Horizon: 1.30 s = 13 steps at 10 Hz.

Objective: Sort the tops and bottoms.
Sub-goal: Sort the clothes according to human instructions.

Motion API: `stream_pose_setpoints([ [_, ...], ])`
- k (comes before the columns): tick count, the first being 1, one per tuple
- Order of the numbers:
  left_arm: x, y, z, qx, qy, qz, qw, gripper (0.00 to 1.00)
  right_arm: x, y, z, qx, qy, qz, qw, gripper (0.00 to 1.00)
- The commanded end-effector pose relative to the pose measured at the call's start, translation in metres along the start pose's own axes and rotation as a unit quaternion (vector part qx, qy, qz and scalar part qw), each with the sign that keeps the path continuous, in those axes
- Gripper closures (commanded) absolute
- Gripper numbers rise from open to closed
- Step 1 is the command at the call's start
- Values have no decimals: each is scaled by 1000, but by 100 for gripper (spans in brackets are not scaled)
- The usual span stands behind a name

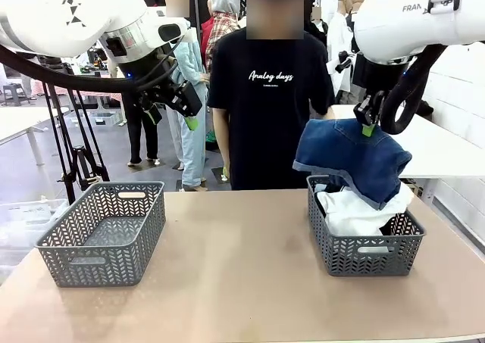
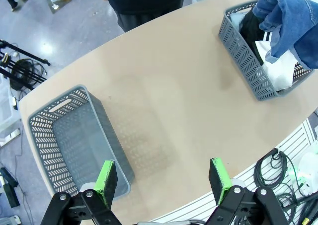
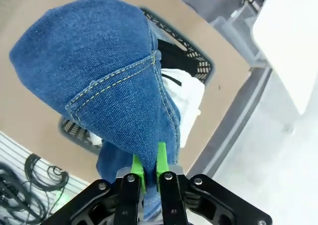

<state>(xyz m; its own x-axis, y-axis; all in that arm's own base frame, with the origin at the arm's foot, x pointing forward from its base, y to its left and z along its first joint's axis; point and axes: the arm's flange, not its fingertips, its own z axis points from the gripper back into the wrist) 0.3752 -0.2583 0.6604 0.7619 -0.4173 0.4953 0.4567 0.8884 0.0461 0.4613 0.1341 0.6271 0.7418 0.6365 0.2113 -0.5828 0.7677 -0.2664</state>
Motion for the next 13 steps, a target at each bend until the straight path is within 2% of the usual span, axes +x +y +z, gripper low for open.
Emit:
stream_pose_setpoints([
  [1,0,2,0,0,-2,1,1000,4,6,4,3,2,-4,17,1000,100],
  [3,0,2,0,0,-2,1,1000,4,1,3,0,1,0,4,1000,100],
  [4,0,2,0,0,-2,1,1000,4,4,-20,-16,8,12,-36,999,100],
  [7,0,2,0,0,-2,1,1000,4,-17,-79,-82,68,-5,-125,990,100],
  [8,0,2,0,0,-2,1,1000,4,-17,-83,-105,85,-21,-122,989,100],
  [9,0,2,0,0,-2,1,1000,4,-12,-80,-130,94,-17,-109,989,100],
  [11,0,2,0,0,-2,1,1000,4,2,-64,-180,110,12,-83,990,100],
  [13,0,2,0,0,-2,1,1000,4,6,-51,-206,128,42,-65,989,100],
])
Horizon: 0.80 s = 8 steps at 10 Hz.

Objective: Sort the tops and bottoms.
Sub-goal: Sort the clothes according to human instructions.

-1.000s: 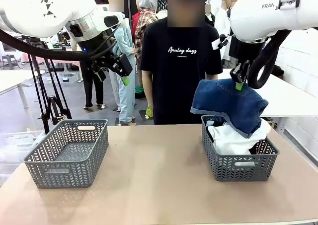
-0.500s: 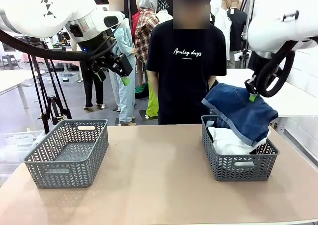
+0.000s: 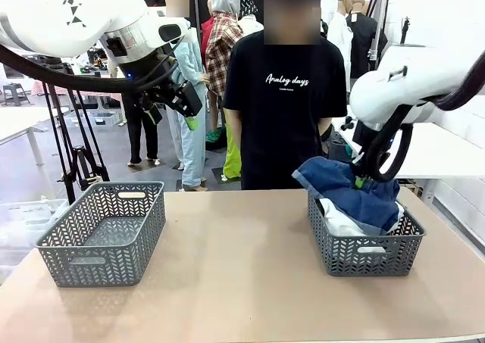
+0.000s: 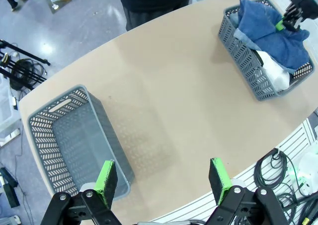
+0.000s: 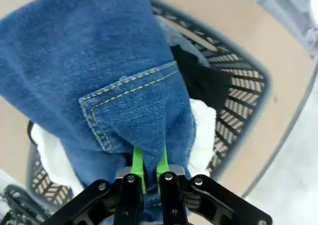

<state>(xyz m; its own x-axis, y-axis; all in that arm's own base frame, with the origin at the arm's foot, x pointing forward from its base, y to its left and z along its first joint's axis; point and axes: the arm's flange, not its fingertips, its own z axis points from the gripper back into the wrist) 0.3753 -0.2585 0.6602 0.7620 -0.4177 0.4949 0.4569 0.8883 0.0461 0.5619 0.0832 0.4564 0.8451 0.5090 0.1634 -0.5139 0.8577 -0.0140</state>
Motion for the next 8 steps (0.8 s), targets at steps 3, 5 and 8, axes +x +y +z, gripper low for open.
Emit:
stream_pose_setpoints([
  [3,0,2,0,0,-2,1,1000,4,0,0,0,0,0,0,1000,100],
  [5,0,2,0,0,-2,1,1000,4,5,3,-4,-8,30,12,999,100],
  [8,0,2,0,0,-2,1,1000,4,15,-7,-66,35,53,17,998,100],
])
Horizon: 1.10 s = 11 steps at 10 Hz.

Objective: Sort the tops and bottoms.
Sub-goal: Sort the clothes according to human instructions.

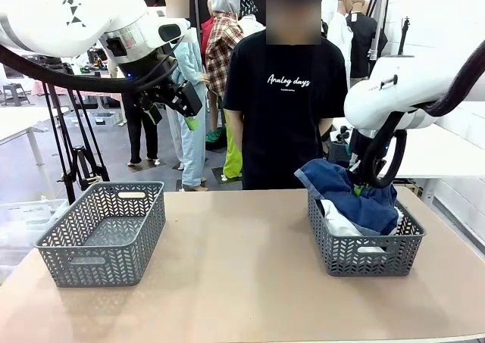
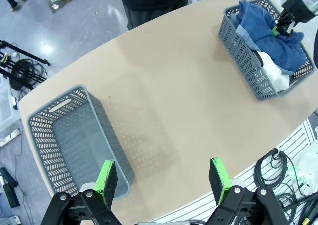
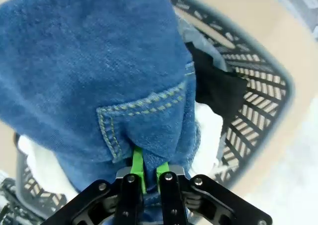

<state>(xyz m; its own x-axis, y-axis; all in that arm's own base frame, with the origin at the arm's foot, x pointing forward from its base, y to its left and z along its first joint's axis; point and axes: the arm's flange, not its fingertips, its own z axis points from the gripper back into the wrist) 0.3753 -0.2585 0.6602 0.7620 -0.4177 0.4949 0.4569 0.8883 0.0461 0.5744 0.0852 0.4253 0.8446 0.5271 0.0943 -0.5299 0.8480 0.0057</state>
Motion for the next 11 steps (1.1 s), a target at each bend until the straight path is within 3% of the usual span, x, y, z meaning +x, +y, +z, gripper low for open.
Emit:
stream_pose_setpoints([
  [1,0,2,0,0,-2,1,1000,4,12,-5,-51,42,33,17,998,100],
  [5,0,2,0,0,-2,1,1000,4,10,3,-90,70,56,39,995,100],
  [9,0,2,0,0,-2,1,1000,4,-2,22,-52,66,32,48,996,98],
  [11,0,2,0,0,-2,1,1000,4,-8,29,-32,61,28,53,996,66],
])
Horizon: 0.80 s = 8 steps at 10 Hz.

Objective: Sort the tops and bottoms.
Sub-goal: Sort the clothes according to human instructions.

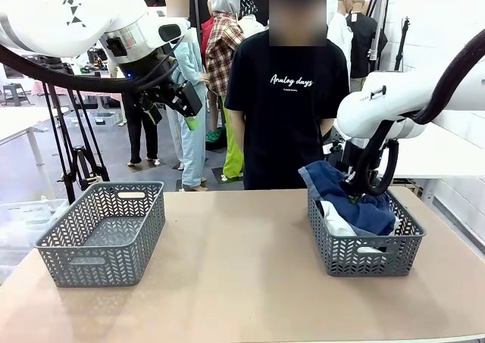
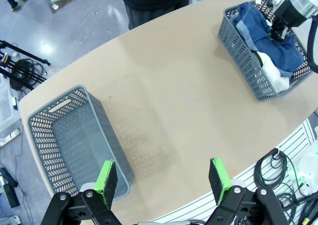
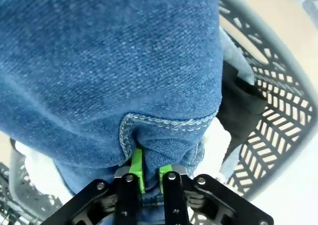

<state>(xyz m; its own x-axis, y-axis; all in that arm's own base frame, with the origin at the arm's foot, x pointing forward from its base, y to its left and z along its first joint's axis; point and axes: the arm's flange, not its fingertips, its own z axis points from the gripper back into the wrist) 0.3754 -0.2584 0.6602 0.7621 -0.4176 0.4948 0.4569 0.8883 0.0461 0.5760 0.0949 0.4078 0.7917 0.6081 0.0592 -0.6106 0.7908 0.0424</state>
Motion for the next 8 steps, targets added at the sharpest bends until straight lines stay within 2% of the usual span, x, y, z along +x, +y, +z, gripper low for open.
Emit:
stream_pose_setpoints([
  [1,0,2,0,0,-2,1,1000,4,-13,26,-2,31,2,3,1000,49],
  [3,0,2,0,0,-2,1,1000,4,-15,34,22,14,-12,10,1000,14],
  [4,0,2,0,0,-2,1,1000,4,-15,36,34,9,-20,14,1000,0],
  [8,0,2,0,0,-2,1,1000,4,-21,43,70,-14,-60,17,998,0],
])
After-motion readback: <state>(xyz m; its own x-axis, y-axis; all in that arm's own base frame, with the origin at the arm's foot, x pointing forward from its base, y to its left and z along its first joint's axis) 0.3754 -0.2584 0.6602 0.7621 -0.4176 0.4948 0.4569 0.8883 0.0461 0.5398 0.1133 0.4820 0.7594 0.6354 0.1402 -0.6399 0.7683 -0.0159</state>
